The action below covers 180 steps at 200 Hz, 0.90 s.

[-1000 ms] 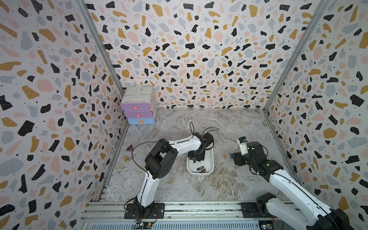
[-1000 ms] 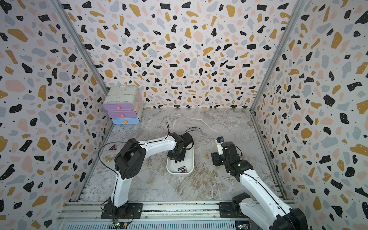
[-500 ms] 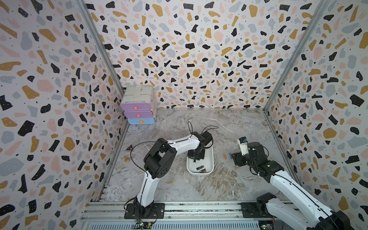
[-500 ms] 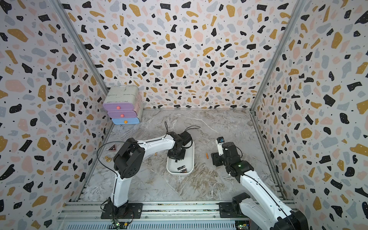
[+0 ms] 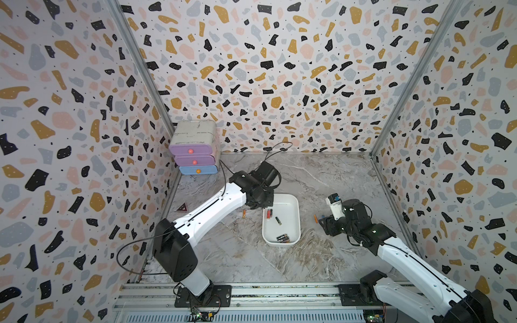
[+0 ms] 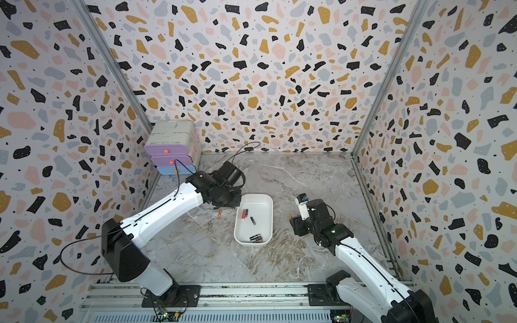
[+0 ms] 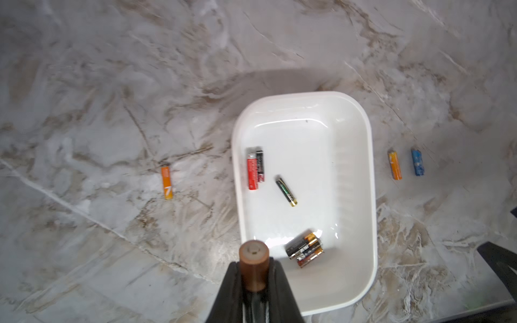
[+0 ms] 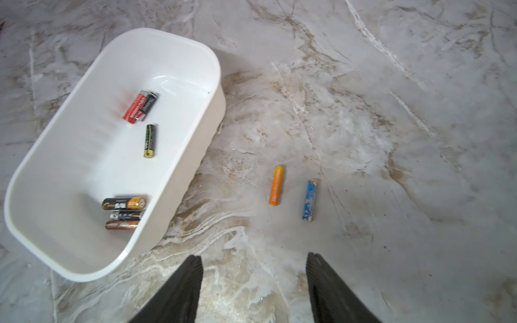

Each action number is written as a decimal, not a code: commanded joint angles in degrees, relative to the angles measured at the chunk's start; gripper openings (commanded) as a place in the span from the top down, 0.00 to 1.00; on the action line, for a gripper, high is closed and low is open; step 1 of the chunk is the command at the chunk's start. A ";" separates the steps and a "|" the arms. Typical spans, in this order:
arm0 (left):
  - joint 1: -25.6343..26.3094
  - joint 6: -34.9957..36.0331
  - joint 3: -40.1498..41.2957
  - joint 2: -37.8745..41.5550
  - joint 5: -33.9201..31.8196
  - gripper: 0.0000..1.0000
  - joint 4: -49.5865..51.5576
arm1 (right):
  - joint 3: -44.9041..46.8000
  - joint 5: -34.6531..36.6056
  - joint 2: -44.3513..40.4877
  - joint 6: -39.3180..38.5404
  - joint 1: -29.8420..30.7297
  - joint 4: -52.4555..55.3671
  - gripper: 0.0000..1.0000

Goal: Take the batteries out of the storage box
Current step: Place the battery at the center of the board.

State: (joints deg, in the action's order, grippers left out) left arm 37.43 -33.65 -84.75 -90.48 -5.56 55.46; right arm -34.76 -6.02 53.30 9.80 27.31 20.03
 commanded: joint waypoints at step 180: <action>-18.95 11.22 15.63 -18.39 0.54 1.00 -12.77 | -29.73 7.63 30.90 -1.06 21.85 19.07 0.47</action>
State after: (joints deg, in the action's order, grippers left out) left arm 18.94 -23.11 -68.95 -107.28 -3.86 44.25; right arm -60.49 -1.23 82.13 7.97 48.34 34.83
